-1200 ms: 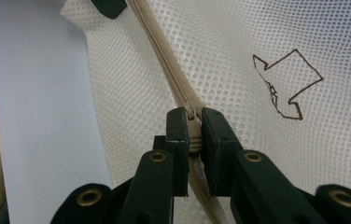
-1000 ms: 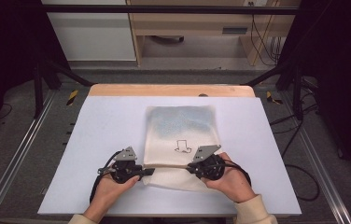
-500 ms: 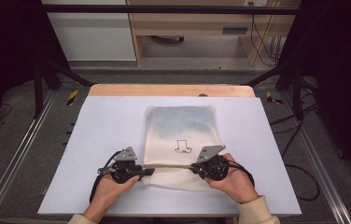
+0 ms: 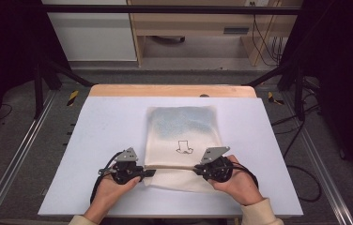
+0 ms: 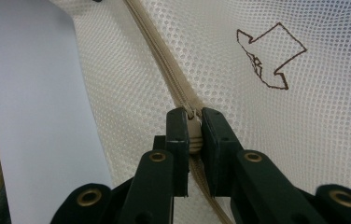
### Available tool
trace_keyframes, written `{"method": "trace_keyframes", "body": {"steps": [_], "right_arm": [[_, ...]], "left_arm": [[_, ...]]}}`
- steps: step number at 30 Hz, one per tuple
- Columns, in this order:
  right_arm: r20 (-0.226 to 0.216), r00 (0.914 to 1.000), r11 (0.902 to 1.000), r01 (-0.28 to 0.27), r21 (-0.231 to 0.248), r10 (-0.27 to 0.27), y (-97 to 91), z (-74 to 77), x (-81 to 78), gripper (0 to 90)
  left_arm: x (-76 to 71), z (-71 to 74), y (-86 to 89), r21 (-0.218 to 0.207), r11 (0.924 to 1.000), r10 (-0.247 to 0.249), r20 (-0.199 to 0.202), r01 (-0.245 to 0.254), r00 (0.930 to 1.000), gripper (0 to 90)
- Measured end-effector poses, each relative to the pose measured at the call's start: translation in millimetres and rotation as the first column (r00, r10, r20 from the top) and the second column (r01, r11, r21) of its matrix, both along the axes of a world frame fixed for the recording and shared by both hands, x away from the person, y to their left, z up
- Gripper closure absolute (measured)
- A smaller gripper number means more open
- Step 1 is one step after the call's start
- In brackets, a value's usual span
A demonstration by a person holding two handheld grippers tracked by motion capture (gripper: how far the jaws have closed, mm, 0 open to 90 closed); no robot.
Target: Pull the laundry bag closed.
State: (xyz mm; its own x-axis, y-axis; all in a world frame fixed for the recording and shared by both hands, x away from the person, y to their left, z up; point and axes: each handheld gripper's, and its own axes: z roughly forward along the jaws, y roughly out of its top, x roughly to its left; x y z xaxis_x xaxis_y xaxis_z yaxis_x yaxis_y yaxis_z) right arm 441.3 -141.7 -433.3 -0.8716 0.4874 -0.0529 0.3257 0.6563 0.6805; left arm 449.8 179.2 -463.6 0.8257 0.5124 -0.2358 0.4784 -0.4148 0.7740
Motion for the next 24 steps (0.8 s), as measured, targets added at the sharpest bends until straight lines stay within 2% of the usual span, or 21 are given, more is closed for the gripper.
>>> {"method": "trace_keyframes", "body": {"steps": [24], "right_arm": [[-0.002, 0.9999, 0.9999, 0.016, 0.000, -0.016, -9.8, 0.0, -2.4, 82.0]], "left_arm": [[-0.2, 0.0, -0.6, 0.000, 1.0000, -0.004, 0.000, 0.004, 1.0000, 82.6]]}}
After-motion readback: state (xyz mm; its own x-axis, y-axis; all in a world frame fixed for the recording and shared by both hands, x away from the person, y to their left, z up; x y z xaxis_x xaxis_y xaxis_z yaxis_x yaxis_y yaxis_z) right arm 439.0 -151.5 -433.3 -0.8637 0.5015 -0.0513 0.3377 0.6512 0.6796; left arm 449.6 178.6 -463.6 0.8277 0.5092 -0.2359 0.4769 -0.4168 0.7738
